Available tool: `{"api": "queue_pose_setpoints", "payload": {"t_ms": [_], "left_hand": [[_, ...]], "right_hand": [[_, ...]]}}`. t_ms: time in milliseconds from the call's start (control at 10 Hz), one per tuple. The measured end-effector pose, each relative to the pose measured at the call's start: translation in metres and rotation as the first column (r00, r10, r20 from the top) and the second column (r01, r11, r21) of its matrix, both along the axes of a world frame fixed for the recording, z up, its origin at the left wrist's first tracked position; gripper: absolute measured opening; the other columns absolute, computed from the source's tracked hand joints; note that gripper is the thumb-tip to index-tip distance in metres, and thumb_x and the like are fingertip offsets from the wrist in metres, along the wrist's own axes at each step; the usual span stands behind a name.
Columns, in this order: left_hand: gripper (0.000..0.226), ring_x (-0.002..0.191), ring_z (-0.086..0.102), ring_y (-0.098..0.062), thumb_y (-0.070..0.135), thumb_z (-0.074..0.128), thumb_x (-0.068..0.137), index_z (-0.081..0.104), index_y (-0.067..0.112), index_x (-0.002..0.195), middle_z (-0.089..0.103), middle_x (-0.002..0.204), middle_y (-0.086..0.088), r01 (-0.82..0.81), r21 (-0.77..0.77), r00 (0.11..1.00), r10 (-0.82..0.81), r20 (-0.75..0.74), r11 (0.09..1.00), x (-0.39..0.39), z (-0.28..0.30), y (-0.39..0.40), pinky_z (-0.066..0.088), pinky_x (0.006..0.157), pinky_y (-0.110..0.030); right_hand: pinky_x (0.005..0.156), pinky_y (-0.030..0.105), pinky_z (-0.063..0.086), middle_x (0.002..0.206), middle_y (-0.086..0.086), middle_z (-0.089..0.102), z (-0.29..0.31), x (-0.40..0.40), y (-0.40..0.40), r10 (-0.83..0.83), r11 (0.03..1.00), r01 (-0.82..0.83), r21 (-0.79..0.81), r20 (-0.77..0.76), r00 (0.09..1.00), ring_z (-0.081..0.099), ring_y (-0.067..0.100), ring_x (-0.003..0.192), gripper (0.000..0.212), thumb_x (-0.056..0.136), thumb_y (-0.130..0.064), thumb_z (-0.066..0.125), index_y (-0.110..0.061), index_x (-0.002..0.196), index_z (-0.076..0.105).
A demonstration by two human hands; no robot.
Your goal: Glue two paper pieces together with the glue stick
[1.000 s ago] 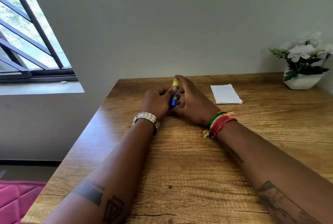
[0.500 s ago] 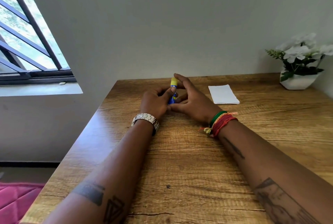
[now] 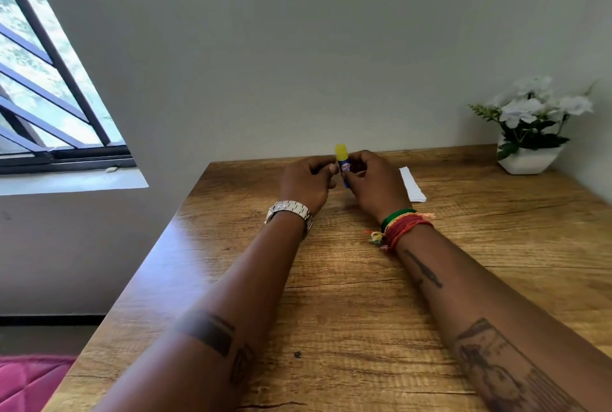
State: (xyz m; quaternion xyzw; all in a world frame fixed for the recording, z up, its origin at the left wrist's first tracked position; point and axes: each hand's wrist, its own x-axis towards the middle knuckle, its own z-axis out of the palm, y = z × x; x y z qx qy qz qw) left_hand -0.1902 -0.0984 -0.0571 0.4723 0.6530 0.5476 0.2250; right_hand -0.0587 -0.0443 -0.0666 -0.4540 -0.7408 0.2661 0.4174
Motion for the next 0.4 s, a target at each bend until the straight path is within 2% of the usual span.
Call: {"api": "queue_pose_setpoints", "payload": {"t_ms": [100, 200, 300, 400], "left_hand": [[0.013, 0.067, 0.072, -0.006, 0.018, 0.067, 0.094, 0.077, 0.022, 0.101, 0.077, 0.083, 0.006, -0.012, 0.017, 0.999, 0.012, -0.037, 1.0, 0.012, 0.001, 0.011, 0.055, 0.058, -0.023], [0.011, 0.082, 0.074, -0.017, 0.022, 0.067, 0.093, 0.075, 0.022, 0.101, 0.076, 0.089, 0.004, -0.062, -0.035, 0.993, 0.059, -0.099, 0.997, 0.017, -0.004, 0.019, 0.06, 0.071, -0.033], [0.012, 0.079, 0.074, -0.018, 0.024, 0.066, 0.093, 0.077, 0.02, 0.097, 0.077, 0.086, 0.003, -0.075, -0.08, 0.99, 0.065, -0.129, 0.994, 0.017, -0.012, 0.017, 0.062, 0.079, -0.04], [0.011, 0.075, 0.074, -0.018, 0.023, 0.067, 0.092, 0.077, 0.019, 0.09, 0.077, 0.081, 0.003, -0.116, -0.097, 0.979, 0.097, -0.18, 0.988, 0.016, -0.016, 0.012, 0.062, 0.078, -0.04]], "right_hand": [[0.087, 0.038, 0.055, 0.111, 0.004, 0.075, -0.006, 0.003, 0.009, -0.048, 0.999, 0.048, -0.008, 0.045, 0.998, 0.069, 0.021, 0.099, 0.028, 0.092, -0.024, 0.069, -0.015, 0.118, 0.069], [0.089, 0.036, 0.054, 0.11, 0.004, 0.075, -0.011, 0.004, 0.014, -0.069, 0.996, 0.072, -0.042, 0.072, 0.995, 0.069, 0.022, 0.101, 0.027, 0.092, -0.028, 0.07, -0.016, 0.116, 0.069], [0.086, 0.031, 0.051, 0.111, 0.005, 0.075, -0.014, 0.004, 0.014, -0.087, 0.996, 0.09, -0.029, 0.089, 0.992, 0.068, 0.024, 0.102, 0.028, 0.091, -0.028, 0.071, -0.014, 0.116, 0.069], [0.088, 0.032, 0.05, 0.114, 0.006, 0.074, -0.013, 0.003, 0.014, -0.096, 0.993, 0.102, -0.056, 0.104, 0.99, 0.068, 0.025, 0.105, 0.029, 0.09, -0.025, 0.073, -0.013, 0.116, 0.068]]}}
